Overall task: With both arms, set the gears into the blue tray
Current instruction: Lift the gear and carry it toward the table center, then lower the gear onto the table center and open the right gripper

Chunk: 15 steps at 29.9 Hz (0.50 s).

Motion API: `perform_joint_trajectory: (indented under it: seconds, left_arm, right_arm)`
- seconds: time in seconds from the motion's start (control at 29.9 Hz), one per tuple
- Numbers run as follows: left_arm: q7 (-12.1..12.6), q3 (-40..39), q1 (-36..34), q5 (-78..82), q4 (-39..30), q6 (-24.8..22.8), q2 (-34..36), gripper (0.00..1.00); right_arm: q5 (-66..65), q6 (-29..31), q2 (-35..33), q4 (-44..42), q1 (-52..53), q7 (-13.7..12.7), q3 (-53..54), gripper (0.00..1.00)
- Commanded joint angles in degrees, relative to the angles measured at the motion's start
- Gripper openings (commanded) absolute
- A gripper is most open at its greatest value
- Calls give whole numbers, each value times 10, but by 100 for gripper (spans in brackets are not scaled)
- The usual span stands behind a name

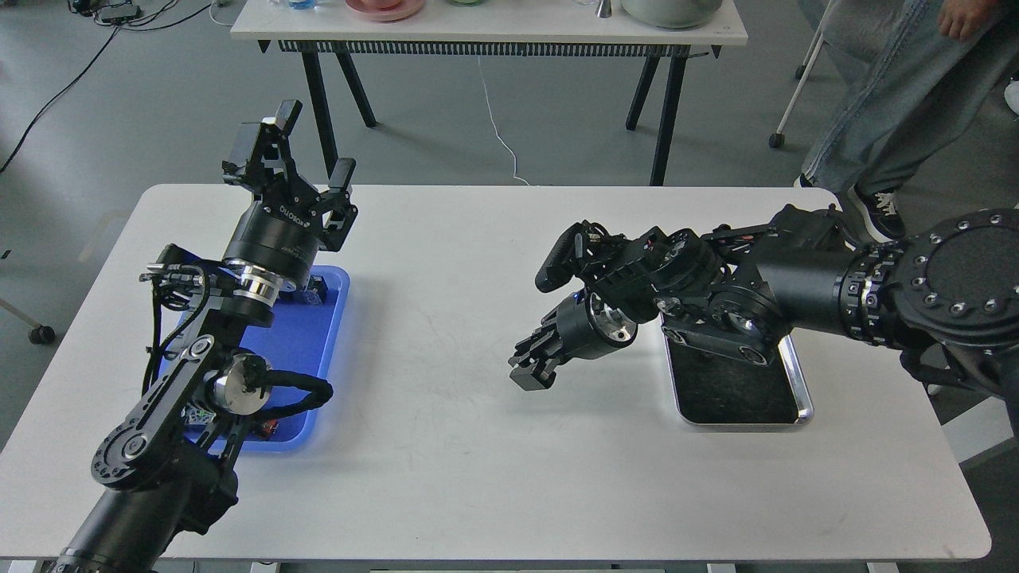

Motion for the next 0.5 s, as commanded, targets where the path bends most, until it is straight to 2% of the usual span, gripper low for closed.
perform_joint_trajectory:
  seconds: [0.0, 0.3, 0.47]
  left_arm:
    - [0, 0, 0, 0, 0, 0, 0, 100]
    - [0, -5, 1, 0, 0, 0, -2, 100]
    - [0, -6, 1, 0, 0, 0, 1, 100]
  right_arm:
    - [-1, -42, 0, -3, -15, 0, -7, 15]
    - [-2, -154, 0, 10, -48, 0, -7, 15]
    - [-26, -170, 0, 6, -65, 0, -13, 16]
